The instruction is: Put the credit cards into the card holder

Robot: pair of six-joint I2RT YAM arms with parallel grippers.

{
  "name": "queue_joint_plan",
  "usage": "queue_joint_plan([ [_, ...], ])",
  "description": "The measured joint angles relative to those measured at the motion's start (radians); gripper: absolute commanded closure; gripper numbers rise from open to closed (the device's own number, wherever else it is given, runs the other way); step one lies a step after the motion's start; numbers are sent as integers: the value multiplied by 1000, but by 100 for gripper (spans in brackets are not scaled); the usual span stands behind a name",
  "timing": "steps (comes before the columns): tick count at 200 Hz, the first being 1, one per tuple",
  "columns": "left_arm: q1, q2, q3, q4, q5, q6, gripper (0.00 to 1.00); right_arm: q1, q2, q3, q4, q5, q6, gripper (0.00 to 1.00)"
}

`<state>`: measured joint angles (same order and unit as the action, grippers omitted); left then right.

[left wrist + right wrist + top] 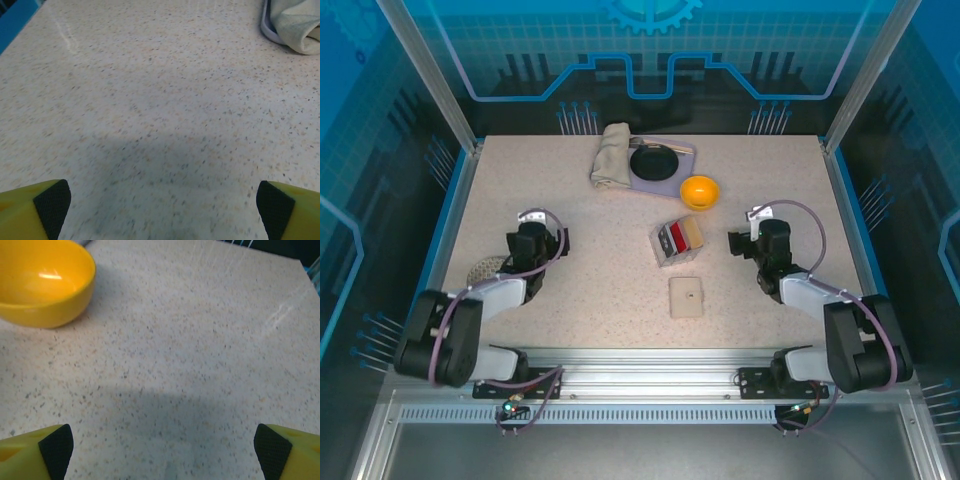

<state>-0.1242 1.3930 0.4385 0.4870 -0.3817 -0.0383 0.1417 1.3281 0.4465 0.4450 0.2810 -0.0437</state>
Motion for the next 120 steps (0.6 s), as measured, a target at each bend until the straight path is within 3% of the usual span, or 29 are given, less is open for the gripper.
queue_joint_plan([
  [43, 102, 109, -26, 203, 151, 12, 3, -18, 8, -17, 115, -80, -3, 5],
  [89, 108, 119, -28, 261, 209, 12, 1, -18, 129, -94, 333, -117, -2, 6],
  [109, 108, 119, -28, 267, 219, 12, 1, -21, 179, -81, 322, -113, 8, 5],
  [120, 108, 119, -28, 268, 227, 13, 1, -32, 180, -71, 319, -113, 21, 0],
])
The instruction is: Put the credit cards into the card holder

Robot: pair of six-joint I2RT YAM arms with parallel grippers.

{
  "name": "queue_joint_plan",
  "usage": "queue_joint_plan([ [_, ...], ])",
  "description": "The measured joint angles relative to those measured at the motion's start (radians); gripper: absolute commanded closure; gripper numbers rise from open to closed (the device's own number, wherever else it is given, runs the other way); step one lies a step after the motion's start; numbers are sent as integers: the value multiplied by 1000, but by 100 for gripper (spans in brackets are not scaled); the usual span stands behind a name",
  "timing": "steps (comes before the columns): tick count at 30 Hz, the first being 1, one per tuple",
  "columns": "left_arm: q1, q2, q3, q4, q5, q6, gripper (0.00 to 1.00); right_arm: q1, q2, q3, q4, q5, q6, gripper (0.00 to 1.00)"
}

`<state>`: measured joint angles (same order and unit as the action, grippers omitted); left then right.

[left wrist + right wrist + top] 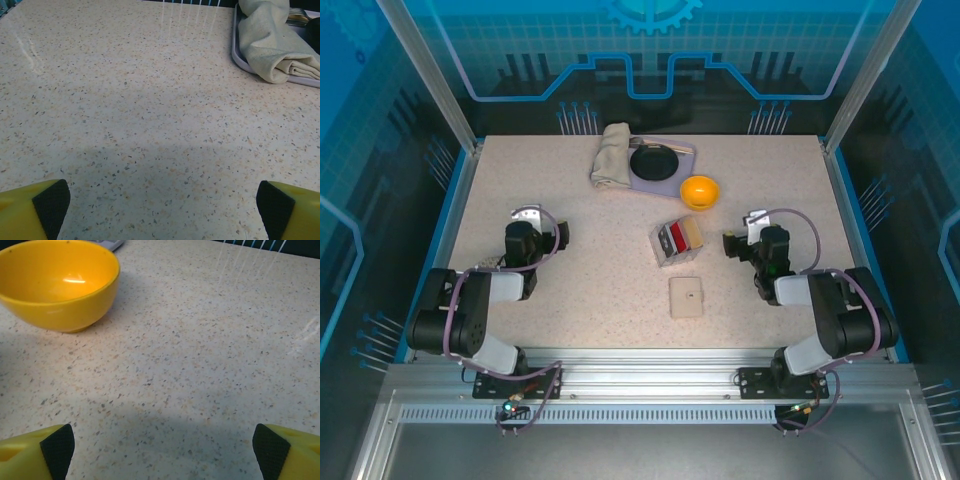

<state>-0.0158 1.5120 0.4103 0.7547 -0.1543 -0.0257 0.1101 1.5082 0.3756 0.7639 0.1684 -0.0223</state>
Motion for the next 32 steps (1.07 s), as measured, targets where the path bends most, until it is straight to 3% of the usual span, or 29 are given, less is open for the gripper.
queue_joint_plan([
  [32, 0, 0, 0, 0, 22, 2, 1, -16, -1, 12, 17, 86, 48, 0],
])
